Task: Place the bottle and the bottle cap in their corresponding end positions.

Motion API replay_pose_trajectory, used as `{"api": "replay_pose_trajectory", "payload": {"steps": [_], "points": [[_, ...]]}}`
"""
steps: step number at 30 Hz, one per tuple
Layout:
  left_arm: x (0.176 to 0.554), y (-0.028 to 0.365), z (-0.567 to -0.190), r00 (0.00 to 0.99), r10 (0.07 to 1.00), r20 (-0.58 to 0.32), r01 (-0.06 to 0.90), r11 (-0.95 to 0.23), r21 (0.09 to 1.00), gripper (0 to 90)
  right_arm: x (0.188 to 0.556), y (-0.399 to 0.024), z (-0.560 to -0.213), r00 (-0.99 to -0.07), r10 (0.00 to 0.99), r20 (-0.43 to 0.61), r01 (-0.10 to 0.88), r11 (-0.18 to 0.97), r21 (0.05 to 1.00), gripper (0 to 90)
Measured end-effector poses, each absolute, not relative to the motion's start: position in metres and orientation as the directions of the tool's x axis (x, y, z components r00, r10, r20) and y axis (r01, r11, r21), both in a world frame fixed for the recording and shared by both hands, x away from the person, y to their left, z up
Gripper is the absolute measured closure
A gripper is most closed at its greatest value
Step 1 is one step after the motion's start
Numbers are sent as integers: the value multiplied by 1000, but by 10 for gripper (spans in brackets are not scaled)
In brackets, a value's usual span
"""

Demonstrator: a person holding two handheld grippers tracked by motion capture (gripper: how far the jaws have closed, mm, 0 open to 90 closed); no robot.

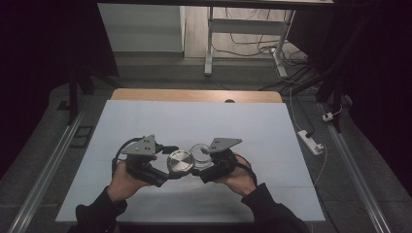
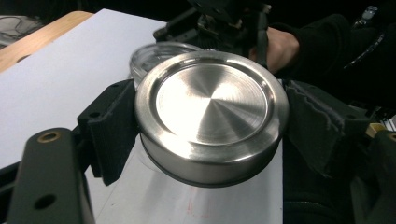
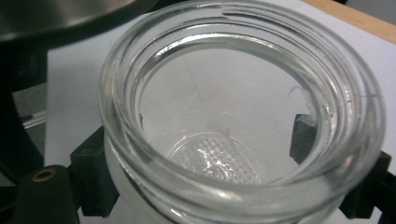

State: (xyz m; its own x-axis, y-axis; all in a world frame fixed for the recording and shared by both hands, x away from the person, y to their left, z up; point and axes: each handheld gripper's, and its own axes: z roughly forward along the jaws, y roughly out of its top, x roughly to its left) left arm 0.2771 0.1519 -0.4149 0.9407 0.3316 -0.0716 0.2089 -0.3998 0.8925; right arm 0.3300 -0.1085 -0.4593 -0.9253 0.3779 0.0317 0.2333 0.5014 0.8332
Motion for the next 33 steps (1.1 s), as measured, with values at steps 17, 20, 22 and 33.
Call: {"api": "replay_pose_trajectory", "payload": {"steps": [17, 20, 22, 33], "points": [[277, 146, -434, 947, 314, -67, 199, -411, 890, 210, 345, -115, -458, -898, 439, 24, 257, 479, 839, 141], [277, 144, -438, 950, 306, -65, 194, -414, 889, 210, 349, -115, -458, -893, 449, 26, 262, 472, 842, 141], [277, 142, -442, 951, 301, -65, 193, -418, 887, 210, 351, -115, -458, -890, 456, 23, 264, 473, 841, 140], [279, 135, -462, 954, 293, -65, 194, -437, 878, 210, 362, -109, -462, -881, 473, 13, 271, 481, 834, 141]]}}
